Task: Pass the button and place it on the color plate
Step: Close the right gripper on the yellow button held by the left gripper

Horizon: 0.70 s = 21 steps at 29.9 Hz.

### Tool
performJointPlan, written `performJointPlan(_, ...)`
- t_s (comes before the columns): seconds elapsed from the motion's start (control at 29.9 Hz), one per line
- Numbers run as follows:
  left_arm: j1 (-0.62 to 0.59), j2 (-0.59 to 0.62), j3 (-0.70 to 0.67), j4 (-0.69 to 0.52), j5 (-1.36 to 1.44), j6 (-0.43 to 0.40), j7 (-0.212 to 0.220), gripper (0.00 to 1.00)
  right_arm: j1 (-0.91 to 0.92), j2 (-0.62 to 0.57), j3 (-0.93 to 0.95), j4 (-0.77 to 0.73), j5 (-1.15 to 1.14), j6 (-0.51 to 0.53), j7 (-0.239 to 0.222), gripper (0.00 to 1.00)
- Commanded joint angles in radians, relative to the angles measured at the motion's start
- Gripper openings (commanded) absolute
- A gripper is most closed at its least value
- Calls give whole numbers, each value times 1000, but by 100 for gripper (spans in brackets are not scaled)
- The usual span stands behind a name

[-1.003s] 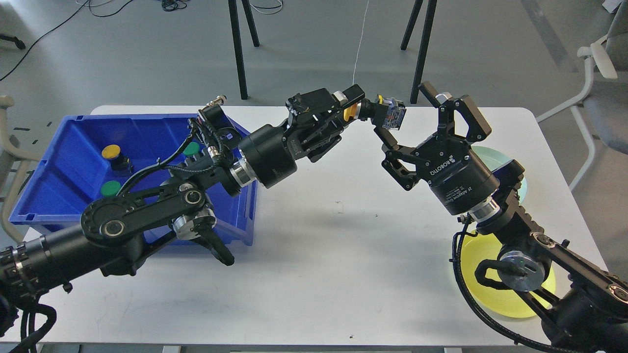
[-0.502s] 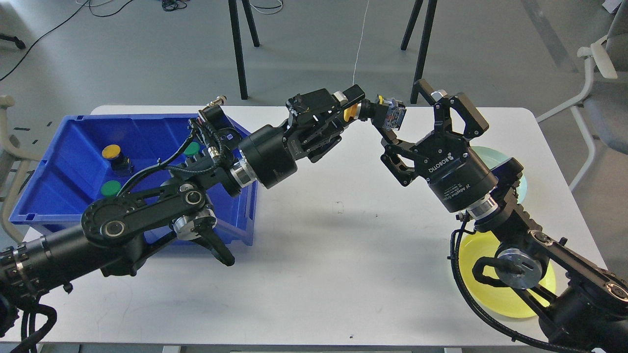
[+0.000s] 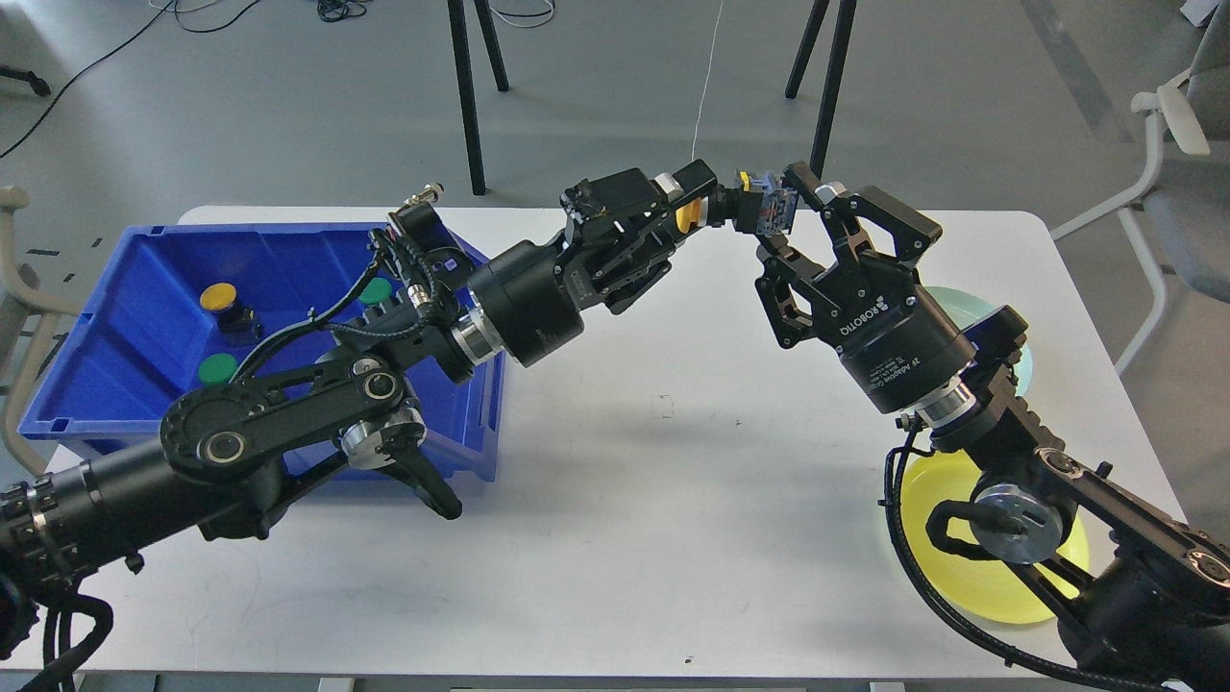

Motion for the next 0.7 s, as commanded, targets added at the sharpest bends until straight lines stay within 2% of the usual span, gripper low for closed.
performJointPlan(0.0, 0, 0, 1, -1, 1, 0, 2, 4, 0, 0, 0, 0, 0, 1, 1, 9)
performJointPlan(0.03, 0, 0, 1, -1, 1, 0, 2, 4, 1, 1, 0, -1, 0, -1, 1, 16)
performJointPlan(0.07, 0, 0, 1, -1, 1, 0, 2, 4, 0, 1, 0, -1, 1, -1, 1, 29)
performJointPlan(0.2, 0, 0, 3, -1, 1, 0, 2, 3, -2, 0, 0, 0, 3, 1, 1, 53)
performJointPlan(0.37, 2, 0, 3, -3, 1, 3, 2, 1, -8, -5, 0, 0, 9, 13, 1, 74)
performJointPlan(0.47, 2, 0, 3, -1, 1, 3, 2, 1, -11, -8, 0, 2, 9, 19, 1, 94)
performJointPlan(0.67, 2, 0, 3, -1, 1, 3, 2, 1, -11, -8, -2, 2, 9, 59, 1, 98)
